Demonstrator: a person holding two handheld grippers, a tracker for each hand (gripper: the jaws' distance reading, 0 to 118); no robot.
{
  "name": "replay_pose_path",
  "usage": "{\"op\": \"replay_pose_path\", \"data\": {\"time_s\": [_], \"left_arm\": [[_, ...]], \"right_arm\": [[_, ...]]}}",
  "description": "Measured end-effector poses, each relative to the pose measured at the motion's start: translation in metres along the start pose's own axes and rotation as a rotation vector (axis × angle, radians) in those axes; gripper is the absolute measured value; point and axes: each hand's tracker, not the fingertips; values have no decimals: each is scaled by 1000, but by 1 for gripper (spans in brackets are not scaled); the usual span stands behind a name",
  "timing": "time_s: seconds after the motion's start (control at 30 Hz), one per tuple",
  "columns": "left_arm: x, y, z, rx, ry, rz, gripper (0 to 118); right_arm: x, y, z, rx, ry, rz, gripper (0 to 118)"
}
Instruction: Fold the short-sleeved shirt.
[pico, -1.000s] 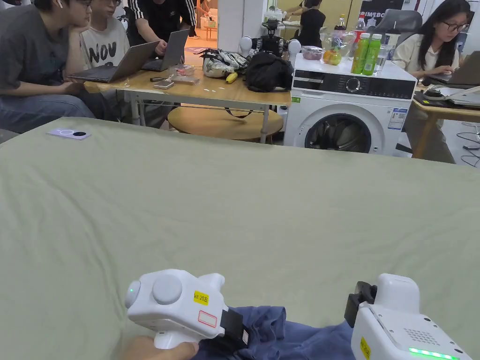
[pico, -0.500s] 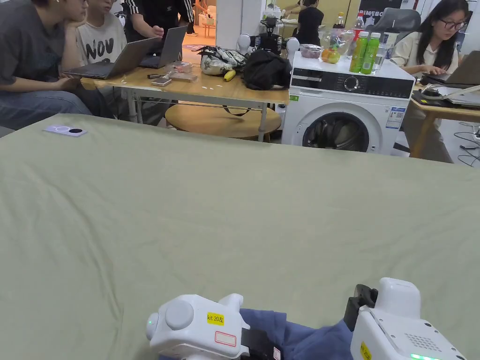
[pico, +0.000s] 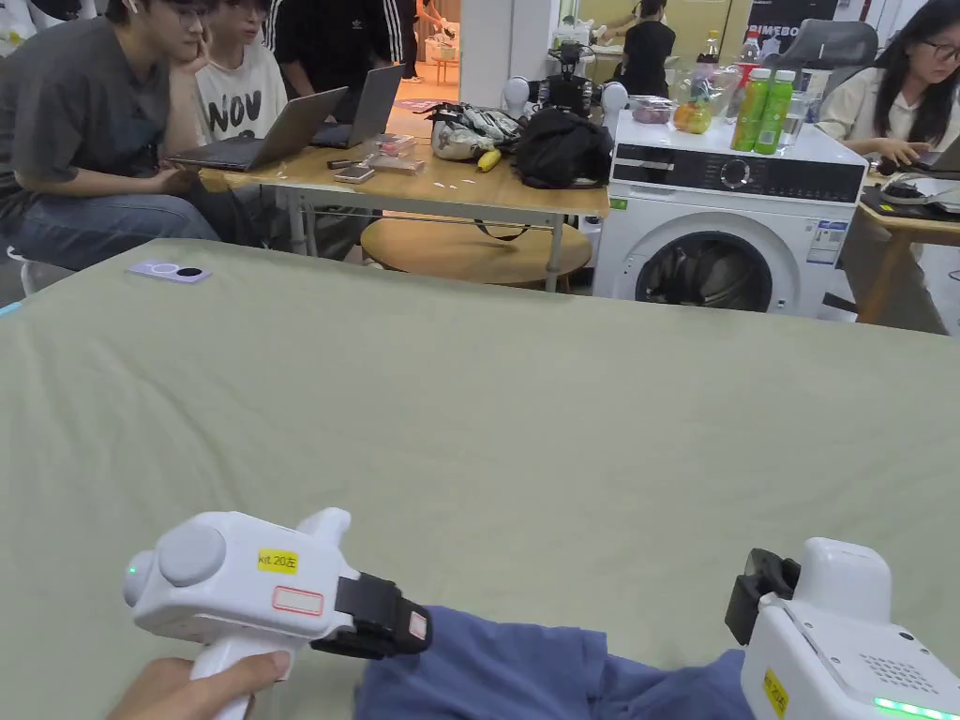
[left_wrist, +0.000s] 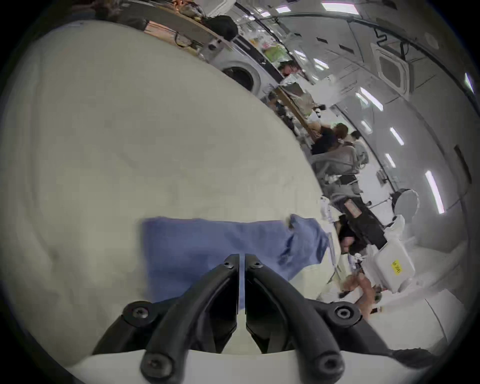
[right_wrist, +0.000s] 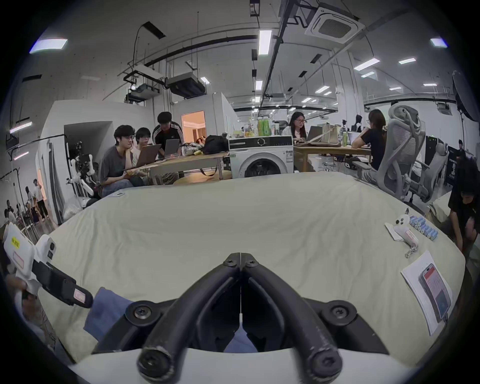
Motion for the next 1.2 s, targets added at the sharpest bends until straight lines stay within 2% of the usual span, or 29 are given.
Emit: {"op": "replay_pose_path", "data": {"time_s": [0.07, 0.1, 0.13, 0.2, 0.23, 0.3, 0.53, 0.67, 0.73, 0.8, 0.83, 0.9, 1.0, 1.13, 1.2], "left_arm": [[-17, 0, 10, -4, 33, 28, 0], [-26, -1, 13, -5, 40, 51, 6], [-36, -2, 13, -10, 37, 81, 17], [-48, -5, 11, -16, 29, 117, 47], [-55, -7, 8, -19, 20, 126, 57], [-66, -11, -2, -25, -34, 172, 65], [-97, -17, -38, 1, -332, 306, 65], [-91, -18, -60, -57, -421, 271, 64], [-87, -16, -62, -53, -389, 260, 50], [-83, -19, -63, -57, -308, 263, 14], [-84, -21, -64, -66, -267, 263, 12], [-86, -25, -62, -39, -325, 267, 8], [-81, -27, -55, -25, -313, 247, 7], [-71, -22, -38, 5, -374, 245, 6], [-61, -16, -23, 26, -351, 195, 5]], "right_arm": [[-4, 0, -2, -3, 9, 2, 0], [-7, -1, -2, -4, 14, 3, 0], [-9, -2, -3, -7, 21, 6, 0], [-12, -3, -4, -12, 26, 8, 0], [-14, -5, -4, -15, 32, 8, 0], [-15, -6, -5, -20, 36, 6, 0], [-13, -9, -4, -31, 30, 7, 0], [-9, -9, -2, -36, 21, -4, 0], [-8, -9, -2, -37, 16, -7, 0], [-7, -10, -2, -38, 13, -10, 0], [-6, -10, -3, -41, 12, -11, 0], [-6, -10, -3, -44, 13, -17, 0], [-6, -10, -2, -44, 13, -18, 0], [-6, -8, -1, -39, 18, -15, 0], [-8, -5, 0, -33, 18, -18, 0]]}}
